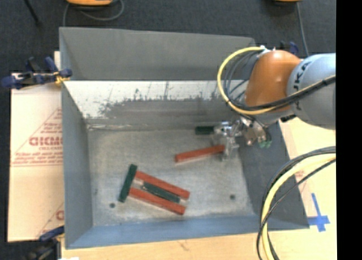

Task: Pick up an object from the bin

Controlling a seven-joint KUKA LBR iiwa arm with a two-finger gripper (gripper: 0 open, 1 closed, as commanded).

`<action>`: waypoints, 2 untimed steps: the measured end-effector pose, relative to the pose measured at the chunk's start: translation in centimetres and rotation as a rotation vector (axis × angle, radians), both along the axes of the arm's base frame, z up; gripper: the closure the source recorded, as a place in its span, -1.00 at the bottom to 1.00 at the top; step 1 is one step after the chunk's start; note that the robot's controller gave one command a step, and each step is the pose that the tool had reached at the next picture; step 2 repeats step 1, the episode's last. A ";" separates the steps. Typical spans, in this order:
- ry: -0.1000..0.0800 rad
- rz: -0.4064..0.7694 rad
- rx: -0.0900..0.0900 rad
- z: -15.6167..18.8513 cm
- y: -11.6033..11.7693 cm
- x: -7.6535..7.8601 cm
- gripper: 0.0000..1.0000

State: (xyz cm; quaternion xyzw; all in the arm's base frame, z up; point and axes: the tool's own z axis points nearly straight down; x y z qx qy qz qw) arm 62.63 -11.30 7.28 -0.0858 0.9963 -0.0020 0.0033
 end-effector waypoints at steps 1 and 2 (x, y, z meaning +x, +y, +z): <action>-0.006 0.008 0.000 13.5 0.3 -1.9 1.00; -0.006 0.008 0.000 13.5 0.3 -1.9 1.00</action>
Offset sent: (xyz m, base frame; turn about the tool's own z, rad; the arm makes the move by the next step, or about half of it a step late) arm -0.0221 0.0046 0.1285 -0.0126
